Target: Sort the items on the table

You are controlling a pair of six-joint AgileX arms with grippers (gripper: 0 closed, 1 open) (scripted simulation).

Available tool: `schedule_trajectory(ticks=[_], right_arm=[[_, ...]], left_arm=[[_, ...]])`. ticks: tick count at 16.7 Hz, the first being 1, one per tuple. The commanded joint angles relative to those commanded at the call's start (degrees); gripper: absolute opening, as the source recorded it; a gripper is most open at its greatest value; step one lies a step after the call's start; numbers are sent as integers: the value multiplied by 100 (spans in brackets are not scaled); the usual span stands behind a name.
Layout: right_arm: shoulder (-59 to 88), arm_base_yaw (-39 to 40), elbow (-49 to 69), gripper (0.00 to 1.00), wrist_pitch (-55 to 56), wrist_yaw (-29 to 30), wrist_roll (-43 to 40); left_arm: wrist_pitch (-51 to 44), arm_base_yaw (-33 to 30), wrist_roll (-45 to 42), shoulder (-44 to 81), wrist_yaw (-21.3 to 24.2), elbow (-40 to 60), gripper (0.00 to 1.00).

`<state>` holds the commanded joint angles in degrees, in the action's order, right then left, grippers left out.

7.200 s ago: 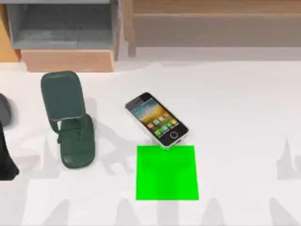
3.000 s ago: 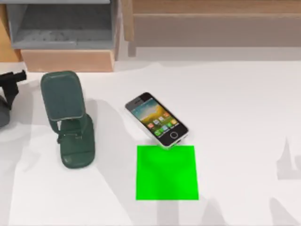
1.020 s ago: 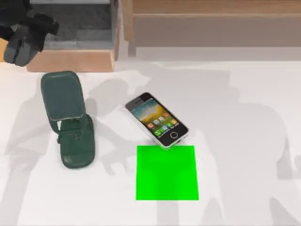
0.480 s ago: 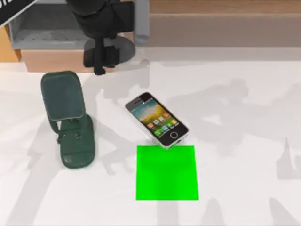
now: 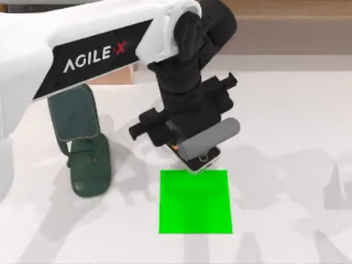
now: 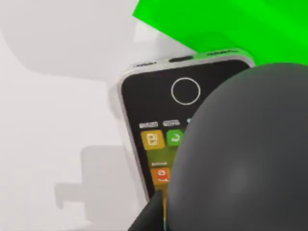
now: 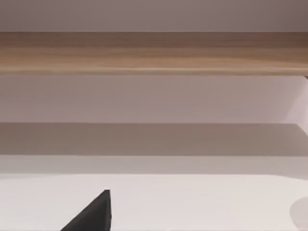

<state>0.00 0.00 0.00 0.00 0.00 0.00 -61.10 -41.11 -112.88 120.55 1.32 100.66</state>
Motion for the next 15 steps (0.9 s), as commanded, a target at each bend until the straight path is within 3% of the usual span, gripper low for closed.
schedule_trajectory(ticks=[3,6,15], right_arm=[[0,0,0,100,0,0,0],[0,0,0,100,0,0,0],[0,0,0,100,0,0,0]], left_arm=[[124,-387,-1234,101,-4,-532,0],[214,-628,-1947,185,-10,-905,0],[295,-673,-2130,219,-10,-1035,0]])
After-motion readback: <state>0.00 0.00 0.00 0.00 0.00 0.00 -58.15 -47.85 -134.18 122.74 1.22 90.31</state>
